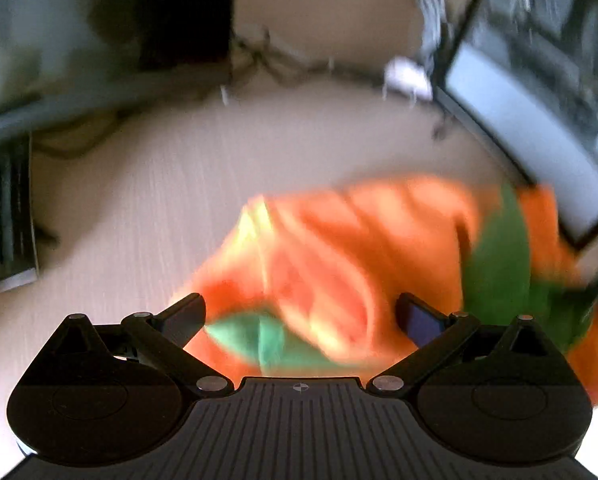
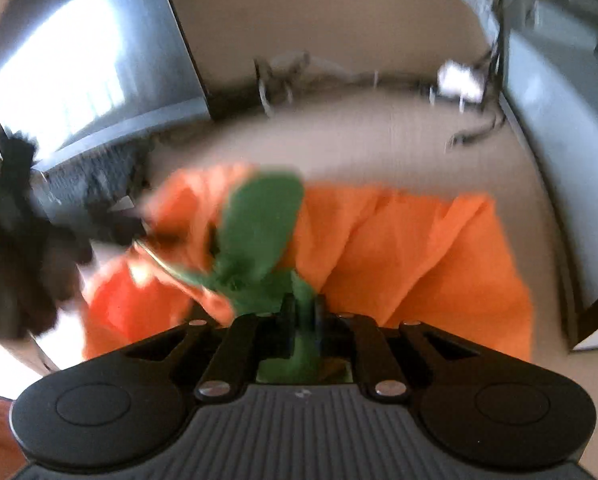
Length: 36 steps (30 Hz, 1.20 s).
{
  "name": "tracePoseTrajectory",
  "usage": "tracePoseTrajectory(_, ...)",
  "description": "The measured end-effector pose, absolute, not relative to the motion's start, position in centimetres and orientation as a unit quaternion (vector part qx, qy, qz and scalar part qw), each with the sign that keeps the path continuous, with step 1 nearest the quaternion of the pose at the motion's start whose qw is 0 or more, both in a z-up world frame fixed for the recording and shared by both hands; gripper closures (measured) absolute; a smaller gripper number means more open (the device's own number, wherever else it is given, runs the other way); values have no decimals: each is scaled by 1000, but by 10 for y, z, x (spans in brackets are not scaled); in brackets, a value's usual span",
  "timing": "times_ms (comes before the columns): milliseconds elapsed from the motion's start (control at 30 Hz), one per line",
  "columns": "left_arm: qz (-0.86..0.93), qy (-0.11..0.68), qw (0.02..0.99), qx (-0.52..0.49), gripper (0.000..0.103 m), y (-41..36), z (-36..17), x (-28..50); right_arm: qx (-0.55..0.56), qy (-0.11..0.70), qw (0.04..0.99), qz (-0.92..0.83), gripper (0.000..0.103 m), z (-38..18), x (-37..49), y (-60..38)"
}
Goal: Fold clothes
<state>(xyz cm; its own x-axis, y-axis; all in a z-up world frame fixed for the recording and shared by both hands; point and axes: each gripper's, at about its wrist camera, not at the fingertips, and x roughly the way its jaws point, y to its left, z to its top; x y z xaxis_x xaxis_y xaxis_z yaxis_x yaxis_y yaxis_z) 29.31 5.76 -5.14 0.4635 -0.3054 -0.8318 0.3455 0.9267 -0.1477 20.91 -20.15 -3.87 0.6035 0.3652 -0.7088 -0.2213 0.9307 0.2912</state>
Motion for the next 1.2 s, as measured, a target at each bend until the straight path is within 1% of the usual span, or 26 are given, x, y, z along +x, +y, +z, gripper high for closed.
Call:
tracePoseTrajectory(33,-193,491,849,23,0,57,-59,288,92,396,899,164,84,-28,208,-202)
tracePoseTrajectory(100,-198,501,842,23,0,55,-68,280,95,365,912,161,77,-13,211,-198)
tracePoseTrajectory(133,-201,504,840,24,0,53,-69,278,91,355,916,165,75,-11,217,-192)
tracePoseTrajectory(200,-207,506,837,25,0,51,-68,274,81,355,915,174,72,-19,230,-177)
tracePoseTrajectory(233,-211,506,836,22,0,52,-66,273,72,368,910,179,67,-30,240,-168)
tracePoseTrajectory(367,-240,498,831,-65,0,84,-41,270,-6,442,885,146,66,-86,261,-150)
tracePoseTrajectory(500,-248,471,826,-185,0,110,-22,280,-22,438,886,151,64,-90,253,-151)
tracePoseTrajectory(567,-242,468,821,-221,0,113,-22,287,-39,436,886,155,63,-92,249,-149)
tracePoseTrajectory(600,-237,473,818,-227,0,111,-27,291,-68,433,884,161,61,-91,248,-143)
tracePoseTrajectory(667,-218,484,820,-215,0,98,-39,297,-123,429,877,178,59,-87,246,-132)
tracePoseTrajectory(800,-154,497,846,-116,0,69,-63,310,-195,419,863,205,58,-69,239,-120)
tracePoseTrajectory(867,-153,500,846,-102,0,63,-72,311,-217,392,865,225,43,-48,237,-115)
tracePoseTrajectory(900,-154,501,846,-99,0,61,-75,309,-229,379,865,236,27,-38,236,-112)
tracePoseTrajectory(933,-155,501,846,-98,0,61,-76,308,-242,367,863,249,20,-30,238,-108)
tracePoseTrajectory(1067,-154,498,846,-113,0,70,-75,304,-285,376,827,307,20,-36,258,-83)
tracePoseTrajectory(1200,-153,490,848,-134,0,87,-62,289,-341,382,799,315,19,-80,268,-63)
